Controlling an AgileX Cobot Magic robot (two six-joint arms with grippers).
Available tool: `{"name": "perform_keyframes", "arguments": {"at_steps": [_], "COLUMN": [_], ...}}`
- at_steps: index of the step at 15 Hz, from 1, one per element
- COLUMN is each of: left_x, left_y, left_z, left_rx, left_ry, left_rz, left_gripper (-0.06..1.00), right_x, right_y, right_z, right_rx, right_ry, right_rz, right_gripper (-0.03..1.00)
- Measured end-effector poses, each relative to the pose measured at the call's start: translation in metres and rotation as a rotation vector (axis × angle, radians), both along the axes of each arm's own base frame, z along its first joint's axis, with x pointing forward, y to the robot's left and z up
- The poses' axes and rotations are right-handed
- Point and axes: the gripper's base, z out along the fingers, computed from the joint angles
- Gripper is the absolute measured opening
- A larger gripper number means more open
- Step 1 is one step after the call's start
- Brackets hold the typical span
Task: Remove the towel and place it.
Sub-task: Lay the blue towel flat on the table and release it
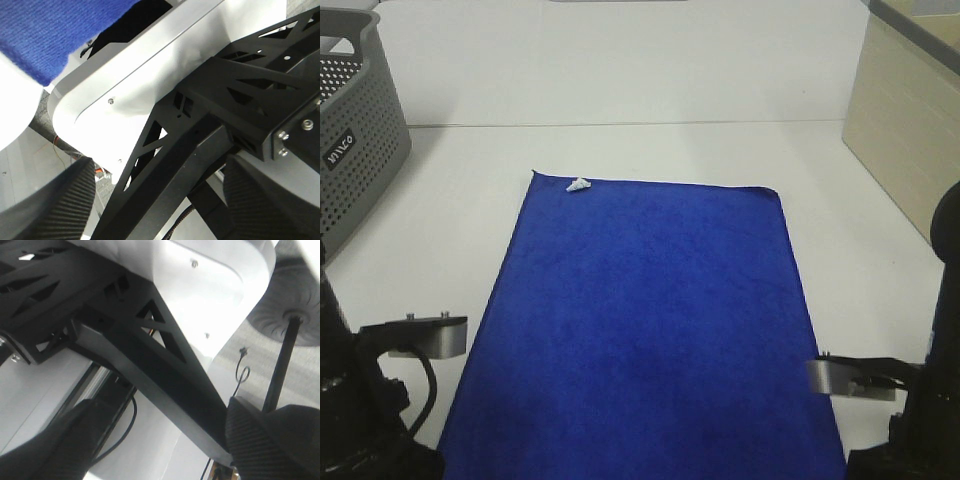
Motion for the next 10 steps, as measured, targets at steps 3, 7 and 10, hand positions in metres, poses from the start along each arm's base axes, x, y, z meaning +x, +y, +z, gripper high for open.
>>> {"name": "perform_keyframes", "arguments": {"at_steps": [3,7,10], "left_x": [0.025,0.069,0.119], "left_y": [-0.007,-0.002,0.021], "left_z": [0.031,0.066,0.094], "left_rx": [0.005,0.086,0.099], "left_ry": [-0.124,-0.325,-0.453], "left_rz": [-0.002,0.004,0.127], "left_gripper": [0.68,0.68,0.68], "right_x": [0.027,0.085,0.151], "right_y": [0.008,-0.006,-0.036], "right_z": [0.025,0.059,0.116], "right_rx": [0.028,0.035,0.041], "right_ry": [-0.151,-0.334,-0.621], "right_rz": [-0.023,-0.17,-0.296], "right_gripper": [0.71,0.71,0.71]}}
